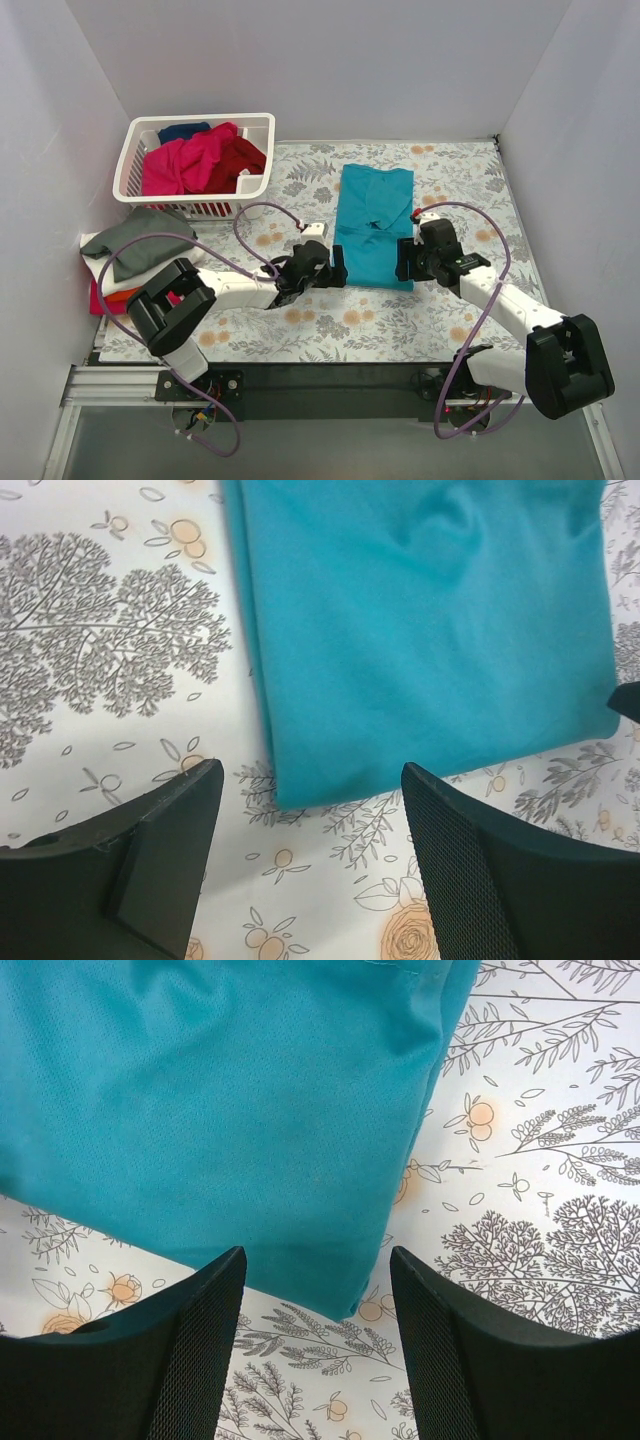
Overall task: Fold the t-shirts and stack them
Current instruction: Fold the tshirt
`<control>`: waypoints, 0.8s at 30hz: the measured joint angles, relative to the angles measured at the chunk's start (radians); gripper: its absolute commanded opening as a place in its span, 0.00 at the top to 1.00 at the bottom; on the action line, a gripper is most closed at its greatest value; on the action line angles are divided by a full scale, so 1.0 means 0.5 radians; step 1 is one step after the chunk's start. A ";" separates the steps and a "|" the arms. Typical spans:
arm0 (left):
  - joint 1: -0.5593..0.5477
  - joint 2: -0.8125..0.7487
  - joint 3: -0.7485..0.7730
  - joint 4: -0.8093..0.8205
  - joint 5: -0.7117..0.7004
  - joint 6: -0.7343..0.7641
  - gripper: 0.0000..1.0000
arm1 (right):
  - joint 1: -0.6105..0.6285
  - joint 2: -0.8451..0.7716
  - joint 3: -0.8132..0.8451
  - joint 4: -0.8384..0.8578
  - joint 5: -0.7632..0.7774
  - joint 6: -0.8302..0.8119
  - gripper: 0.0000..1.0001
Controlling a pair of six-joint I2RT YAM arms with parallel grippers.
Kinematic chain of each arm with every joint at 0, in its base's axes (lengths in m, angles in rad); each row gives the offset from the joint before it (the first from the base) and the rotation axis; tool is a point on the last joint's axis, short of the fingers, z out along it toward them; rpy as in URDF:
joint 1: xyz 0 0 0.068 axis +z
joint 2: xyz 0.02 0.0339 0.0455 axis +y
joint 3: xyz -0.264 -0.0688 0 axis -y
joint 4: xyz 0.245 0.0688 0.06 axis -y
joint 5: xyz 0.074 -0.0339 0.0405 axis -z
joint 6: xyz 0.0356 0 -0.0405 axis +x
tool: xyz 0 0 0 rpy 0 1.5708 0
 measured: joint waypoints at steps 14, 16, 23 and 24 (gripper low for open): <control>0.000 -0.001 -0.051 -0.082 -0.047 -0.108 0.39 | 0.000 -0.029 -0.151 0.008 0.076 0.054 0.45; 0.000 0.002 -0.051 -0.083 -0.050 -0.114 0.42 | 0.000 -0.031 -0.175 0.010 0.074 0.063 0.46; 0.000 0.050 -0.023 -0.072 -0.049 -0.123 0.53 | 0.000 -0.029 -0.246 0.051 0.041 0.096 0.49; 0.000 0.061 -0.016 -0.066 -0.049 -0.121 0.55 | 0.000 -0.027 -0.250 0.063 0.038 0.098 0.50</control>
